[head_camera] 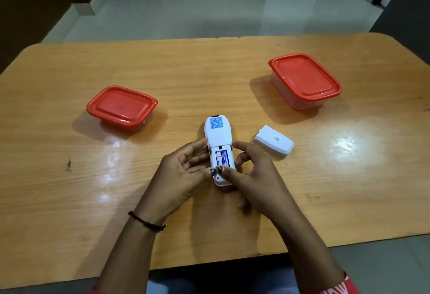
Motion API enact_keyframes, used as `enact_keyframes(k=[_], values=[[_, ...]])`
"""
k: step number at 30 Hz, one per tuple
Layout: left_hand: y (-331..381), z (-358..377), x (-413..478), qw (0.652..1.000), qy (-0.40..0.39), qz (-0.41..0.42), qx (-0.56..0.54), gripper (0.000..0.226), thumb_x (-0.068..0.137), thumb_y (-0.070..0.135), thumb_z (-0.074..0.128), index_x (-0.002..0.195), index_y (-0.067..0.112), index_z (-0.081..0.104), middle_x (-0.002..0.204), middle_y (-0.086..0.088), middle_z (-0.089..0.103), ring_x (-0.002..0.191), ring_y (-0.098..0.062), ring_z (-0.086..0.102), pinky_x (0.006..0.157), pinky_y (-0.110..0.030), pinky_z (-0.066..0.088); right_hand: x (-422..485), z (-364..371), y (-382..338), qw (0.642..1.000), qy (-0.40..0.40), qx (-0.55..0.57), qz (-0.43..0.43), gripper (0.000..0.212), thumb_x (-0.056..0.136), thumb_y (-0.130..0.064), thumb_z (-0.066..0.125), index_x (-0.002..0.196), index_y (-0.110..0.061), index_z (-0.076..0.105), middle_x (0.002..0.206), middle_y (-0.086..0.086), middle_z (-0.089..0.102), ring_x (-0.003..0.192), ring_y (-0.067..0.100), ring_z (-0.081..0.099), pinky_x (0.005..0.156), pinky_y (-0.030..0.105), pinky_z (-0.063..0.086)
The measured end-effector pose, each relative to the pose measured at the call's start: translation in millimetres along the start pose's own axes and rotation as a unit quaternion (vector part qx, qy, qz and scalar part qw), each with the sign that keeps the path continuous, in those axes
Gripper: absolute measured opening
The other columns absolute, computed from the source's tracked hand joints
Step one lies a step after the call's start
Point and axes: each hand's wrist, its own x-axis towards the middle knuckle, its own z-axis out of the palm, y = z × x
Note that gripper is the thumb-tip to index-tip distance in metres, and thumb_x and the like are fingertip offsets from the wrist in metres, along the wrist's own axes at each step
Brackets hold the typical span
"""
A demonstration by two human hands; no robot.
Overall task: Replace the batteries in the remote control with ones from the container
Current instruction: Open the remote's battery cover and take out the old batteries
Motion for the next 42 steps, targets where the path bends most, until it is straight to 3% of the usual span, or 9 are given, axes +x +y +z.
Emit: enact_keyframes(k=[4,7,14,19,23,30,33,37,42], values=[[3.0,-0.5,-6.7,0.980,-0.016,0.034,0.197,0.085,0.068,0.016,0.081,0.141,0.026,0.039,0.139,0.014,0.046,0.126,0.002,0.042,0.095,-0.015,0.042,0.6,-1.2,0.4,0.997,0.015,-0.066,-0.026,0.045,0.081,-0.032,0.069,0.123,-0.038,0.053,0.086,-0.009,0.053,0.054,0.023,0.067,0.039,0.027,0.045],[3.4,6.1,-8.8,0.936,-0.004,0.059,0.347,0.091,0.067,0.035,0.078,0.143,0.032,0.029,0.144,0.021,0.030,0.127,-0.002,0.024,0.109,-0.025,0.027,0.7,-1.5,0.8,0.994,0.009,-0.095,-0.047,0.040,0.085,-0.029,0.066,0.122,-0.036,0.054,0.086,-0.007,0.060,0.045,0.015,0.066,0.046,0.022,0.046],[-2.9,3.4,-1.9,0.918,-0.007,0.090,0.387,0.099,0.050,0.074,0.052,0.141,0.044,0.025,0.146,0.033,0.008,0.123,0.010,0.006,0.096,-0.017,0.005,6.2,4.9,2.2,0.962,0.063,-0.219,-0.148,0.020,0.091,-0.027,0.053,0.109,-0.036,0.058,0.095,-0.011,0.056,0.073,0.014,0.060,0.068,0.038,0.050],[-6.8,1.3,5.2,0.918,-0.018,0.081,0.387,0.096,0.056,0.070,0.055,0.142,0.042,0.022,0.150,0.028,0.004,0.140,0.006,-0.003,0.112,-0.027,0.000,7.4,13.2,-10.1,0.929,0.085,-0.315,-0.173,0.022,0.090,-0.015,0.049,0.106,-0.026,0.059,0.095,-0.004,0.055,0.082,0.023,0.058,0.064,0.041,0.047],[-9.1,4.0,4.3,0.920,0.010,0.093,0.380,0.098,0.051,0.071,0.048,0.141,0.040,0.027,0.147,0.027,0.009,0.137,0.008,0.003,0.113,-0.025,0.003,7.8,24.2,-17.0,0.920,0.076,-0.357,-0.143,0.014,0.097,-0.023,0.039,0.102,-0.016,0.049,0.101,0.000,0.053,0.082,0.031,0.058,0.060,0.036,0.037],[-9.1,9.4,3.2,0.930,0.016,0.079,0.359,0.102,0.047,0.068,0.046,0.142,0.039,0.025,0.152,0.021,0.012,0.142,0.002,0.009,0.110,-0.018,-0.002,17.1,28.0,-23.0,0.948,0.048,-0.293,-0.118,0.008,0.093,-0.008,0.040,0.095,-0.006,0.047,0.100,0.013,0.052,0.081,0.035,0.055,0.066,0.041,0.042],[-7.7,10.6,2.8,0.930,0.007,0.077,0.360,0.095,0.057,0.058,0.061,0.143,0.035,0.026,0.155,0.016,0.013,0.144,-0.002,0.008,0.110,-0.020,-0.002,10.2,28.5,-20.0,0.946,0.033,-0.297,-0.124,0.007,0.093,-0.008,0.040,0.088,-0.012,0.042,0.099,0.011,0.047,0.077,0.035,0.054,0.064,0.041,0.041],[-6.1,8.9,3.9,0.933,0.007,0.070,0.353,0.097,0.054,0.062,0.055,0.143,0.034,0.027,0.156,0.014,0.016,0.145,-0.003,0.007,0.113,-0.023,-0.002,-1.6,28.2,-8.1,0.963,0.053,-0.222,-0.144,0.011,0.095,-0.011,0.042,0.090,-0.010,0.052,0.097,0.006,0.048,0.080,0.030,0.054,0.073,0.046,0.044],[-6.3,6.7,4.5,0.933,0.004,0.076,0.351,0.089,0.070,0.044,0.075,0.144,0.032,0.028,0.156,0.012,0.017,0.145,-0.004,0.005,0.118,-0.029,-0.001,8.9,17.2,-8.8,0.955,0.105,-0.228,-0.157,0.021,0.090,-0.005,0.047,0.103,-0.013,0.061,0.097,0.004,0.063,0.082,0.017,0.056,0.068,0.031,0.043]])
